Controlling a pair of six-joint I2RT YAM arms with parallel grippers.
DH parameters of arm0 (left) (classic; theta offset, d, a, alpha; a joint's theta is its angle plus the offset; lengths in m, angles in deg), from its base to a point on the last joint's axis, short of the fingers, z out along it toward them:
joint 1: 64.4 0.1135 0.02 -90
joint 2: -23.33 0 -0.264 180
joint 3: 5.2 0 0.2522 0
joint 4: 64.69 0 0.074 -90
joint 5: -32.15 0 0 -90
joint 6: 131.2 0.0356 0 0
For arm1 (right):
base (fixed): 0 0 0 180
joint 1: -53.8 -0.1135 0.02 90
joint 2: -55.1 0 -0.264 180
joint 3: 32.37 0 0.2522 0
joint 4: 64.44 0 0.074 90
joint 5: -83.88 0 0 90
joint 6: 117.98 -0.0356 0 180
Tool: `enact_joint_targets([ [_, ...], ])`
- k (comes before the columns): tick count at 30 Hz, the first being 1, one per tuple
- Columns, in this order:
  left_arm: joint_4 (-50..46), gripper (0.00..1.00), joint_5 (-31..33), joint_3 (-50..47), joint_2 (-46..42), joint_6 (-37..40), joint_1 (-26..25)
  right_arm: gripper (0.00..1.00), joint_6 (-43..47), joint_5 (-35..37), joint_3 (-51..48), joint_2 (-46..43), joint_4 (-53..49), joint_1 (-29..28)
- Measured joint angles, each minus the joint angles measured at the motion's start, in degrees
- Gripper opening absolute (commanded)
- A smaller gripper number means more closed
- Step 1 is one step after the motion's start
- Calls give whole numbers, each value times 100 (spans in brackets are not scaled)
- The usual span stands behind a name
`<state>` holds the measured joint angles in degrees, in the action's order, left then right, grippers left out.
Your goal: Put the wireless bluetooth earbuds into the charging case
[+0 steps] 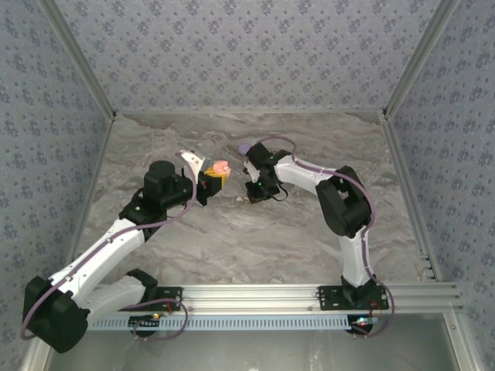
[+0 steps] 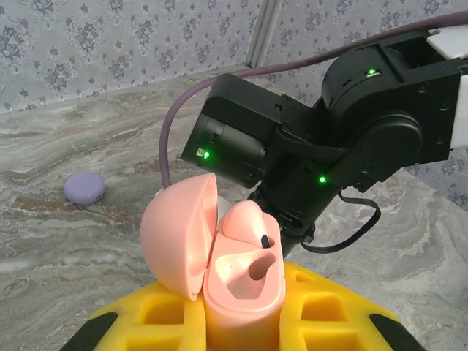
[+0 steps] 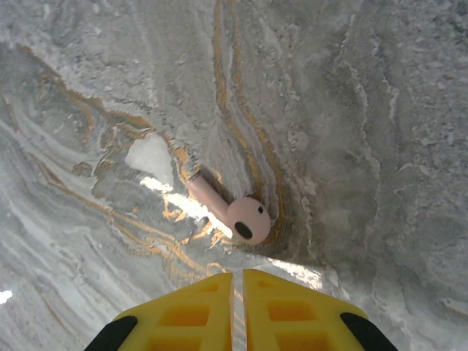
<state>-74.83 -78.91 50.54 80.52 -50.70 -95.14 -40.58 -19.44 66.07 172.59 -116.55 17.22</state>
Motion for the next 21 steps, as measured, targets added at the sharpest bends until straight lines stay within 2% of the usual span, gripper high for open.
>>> enact_joint_targets([
  [21,0,9,-13,-2,0,2,0,15,-197,155,798,662,-61,11],
])
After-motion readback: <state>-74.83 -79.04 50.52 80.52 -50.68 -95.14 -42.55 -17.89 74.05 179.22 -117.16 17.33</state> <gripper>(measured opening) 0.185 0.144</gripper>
